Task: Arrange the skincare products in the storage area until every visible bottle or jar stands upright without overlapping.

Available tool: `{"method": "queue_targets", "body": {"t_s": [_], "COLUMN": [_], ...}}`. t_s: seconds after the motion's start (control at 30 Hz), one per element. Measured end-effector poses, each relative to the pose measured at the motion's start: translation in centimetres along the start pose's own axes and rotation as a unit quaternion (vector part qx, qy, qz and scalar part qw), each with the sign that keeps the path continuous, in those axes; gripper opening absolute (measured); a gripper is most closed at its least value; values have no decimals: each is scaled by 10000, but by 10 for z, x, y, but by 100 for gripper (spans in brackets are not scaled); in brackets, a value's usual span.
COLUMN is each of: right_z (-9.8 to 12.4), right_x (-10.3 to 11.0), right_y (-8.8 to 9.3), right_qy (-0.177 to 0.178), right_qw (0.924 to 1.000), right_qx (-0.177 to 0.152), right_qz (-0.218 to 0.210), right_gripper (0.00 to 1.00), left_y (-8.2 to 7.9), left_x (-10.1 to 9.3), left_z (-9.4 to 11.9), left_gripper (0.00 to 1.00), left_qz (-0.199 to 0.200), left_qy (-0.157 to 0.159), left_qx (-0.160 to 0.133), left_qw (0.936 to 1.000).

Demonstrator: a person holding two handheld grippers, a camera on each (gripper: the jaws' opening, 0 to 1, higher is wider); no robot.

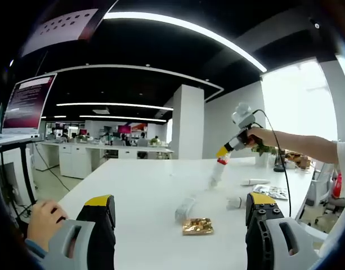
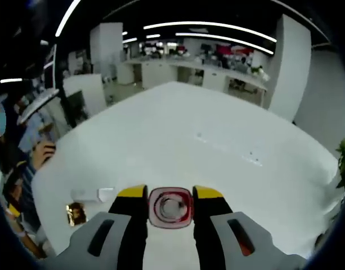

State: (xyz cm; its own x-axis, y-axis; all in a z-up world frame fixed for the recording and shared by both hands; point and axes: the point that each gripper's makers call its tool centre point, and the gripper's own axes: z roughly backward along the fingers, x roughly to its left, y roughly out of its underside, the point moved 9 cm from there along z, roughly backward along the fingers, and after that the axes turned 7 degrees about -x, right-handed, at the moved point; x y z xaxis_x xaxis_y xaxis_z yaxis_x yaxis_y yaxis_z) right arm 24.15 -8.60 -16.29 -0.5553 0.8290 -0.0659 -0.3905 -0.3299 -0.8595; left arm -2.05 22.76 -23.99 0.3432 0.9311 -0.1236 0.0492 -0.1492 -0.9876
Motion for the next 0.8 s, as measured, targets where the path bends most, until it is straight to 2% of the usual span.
{"method": "queue_targets", "body": {"t_s": [0.23, 0.37, 0.47, 0.8], "right_z": [-11, -19, -19, -23], "right_x": [-6, -9, -8, -9], "right_y": [-8, -11, -10, -5], "right_qy": [80, 162, 191, 476], "right_qw": [9995, 9974, 9964, 9868], "right_qx": [-286, -673, -799, -1512], "right_qz": [-141, -200, -207, -339], "right_gripper": [28, 28, 29, 29], "left_y": [1, 0, -1, -2], "left_x": [1, 0, -1, -6], "left_z": [0, 0, 0, -4], "left_gripper": [100, 100, 100, 100], "left_qz": [23, -1, -2, -20], "left_qy": [-12, 23, 27, 99], "left_qx": [4, 6, -19, 7], "left_qw": [10000, 10000, 10000, 9999]}}
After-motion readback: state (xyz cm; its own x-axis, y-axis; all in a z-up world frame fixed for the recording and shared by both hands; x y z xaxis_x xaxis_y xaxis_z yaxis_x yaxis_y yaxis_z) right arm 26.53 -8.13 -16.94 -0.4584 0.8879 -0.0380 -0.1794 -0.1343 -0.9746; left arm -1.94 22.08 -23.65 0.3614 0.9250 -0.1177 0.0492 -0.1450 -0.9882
